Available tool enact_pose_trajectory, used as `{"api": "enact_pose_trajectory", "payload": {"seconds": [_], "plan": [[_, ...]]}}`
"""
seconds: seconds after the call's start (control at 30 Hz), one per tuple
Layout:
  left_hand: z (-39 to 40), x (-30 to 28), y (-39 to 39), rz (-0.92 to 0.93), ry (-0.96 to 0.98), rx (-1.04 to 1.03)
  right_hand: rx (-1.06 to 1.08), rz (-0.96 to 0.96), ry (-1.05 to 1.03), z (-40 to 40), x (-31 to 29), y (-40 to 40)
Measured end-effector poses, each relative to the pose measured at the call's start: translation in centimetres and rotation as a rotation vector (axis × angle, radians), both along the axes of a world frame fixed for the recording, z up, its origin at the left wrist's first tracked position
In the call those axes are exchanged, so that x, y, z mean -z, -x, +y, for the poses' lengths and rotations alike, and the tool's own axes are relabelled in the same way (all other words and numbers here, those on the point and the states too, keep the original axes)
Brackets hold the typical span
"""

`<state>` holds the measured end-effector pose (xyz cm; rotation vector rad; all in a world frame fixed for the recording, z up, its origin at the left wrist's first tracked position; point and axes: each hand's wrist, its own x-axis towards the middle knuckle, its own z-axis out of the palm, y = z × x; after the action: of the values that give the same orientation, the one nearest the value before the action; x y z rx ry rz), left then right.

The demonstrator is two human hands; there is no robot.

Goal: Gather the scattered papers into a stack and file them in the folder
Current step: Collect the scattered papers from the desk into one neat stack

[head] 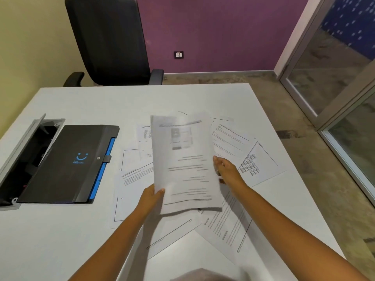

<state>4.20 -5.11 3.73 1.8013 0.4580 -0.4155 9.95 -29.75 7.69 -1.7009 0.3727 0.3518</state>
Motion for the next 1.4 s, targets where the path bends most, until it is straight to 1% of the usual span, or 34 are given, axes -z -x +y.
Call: {"api": "enact_pose_trajectory", "payload": {"seconds": [0.07, 0.13, 0.17, 0.27, 0.33, 0.4, 0.53, 0.63, 0.7, 0.77, 0.83, 0.87, 0.97, 1.03, 1.13, 1.27, 1.4], "plan": [[0.9, 0.9, 1.2, 0.057, 0.006, -0.099, 0.029, 0.167, -0.114, 0.4, 0.5, 0.2], [1.6, 1.7, 2.4, 0.109, 0.028, -0.186, 0.034, 0.323, -0.114, 0.6, 1.4, 0.8], [1.9, 2.1, 2.9, 0.128, 0.045, -0.229, 0.0, 0.388, -0.065, 0.7, 1.9, 1.4], [2.4, 2.8, 4.1, 0.167, 0.122, -0.377, -0.213, 0.529, 0.206, 1.0, 3.3, 3.4], [2.5, 3.1, 4.4, 0.191, 0.159, -0.446, -0.304, 0.538, 0.276, 1.3, 3.9, 4.2], [2.3, 3.2, 4.4, 0.204, 0.177, -0.479, -0.328, 0.524, 0.273, 1.9, 4.0, 4.6], [2.0, 3.1, 4.4, 0.196, 0.193, -0.486, -0.402, 0.524, 0.207, 2.9, 4.2, 5.3], [1.9, 3.2, 4.4, 0.174, 0.162, -0.46, -0.473, 0.594, 0.124, 3.8, 4.4, 5.8], [1.9, 3.0, 4.4, 0.168, 0.162, -0.451, -0.43, 0.62, 0.046, 4.5, 4.4, 5.9], [2.2, 2.8, 4.2, 0.172, 0.185, -0.45, -0.281, 0.648, 0.01, 5.3, 4.3, 5.7], [2.8, 2.6, 4.0, 0.173, 0.206, -0.45, -0.143, 0.696, 0.007, 5.7, 4.0, 5.4], [3.2, 2.5, 3.9, 0.171, 0.21, -0.454, -0.129, 0.704, 0.026, 5.7, 3.9, 5.4], [4.5, 2.5, 3.8, 0.16, 0.197, -0.455, -0.231, 0.637, 0.073, 5.4, 4.2, 5.4], [5.3, 2.4, 3.9, 0.148, 0.193, -0.45, -0.277, 0.518, 0.147, 5.1, 4.5, 5.4], [6.4, 2.2, 3.9, 0.141, 0.19, -0.465, -0.28, 0.321, 0.297, 4.3, 4.6, 4.5], [7.9, 2.2, 4.1, 0.151, 0.164, -0.446, -0.143, 0.252, 0.324, 1.2, 4.2, 3.0], [9.1, 2.3, 4.5, 0.193, 0.127, -0.414, 0.065, 0.248, 0.25, -2.3, 4.4, 2.0]]}}
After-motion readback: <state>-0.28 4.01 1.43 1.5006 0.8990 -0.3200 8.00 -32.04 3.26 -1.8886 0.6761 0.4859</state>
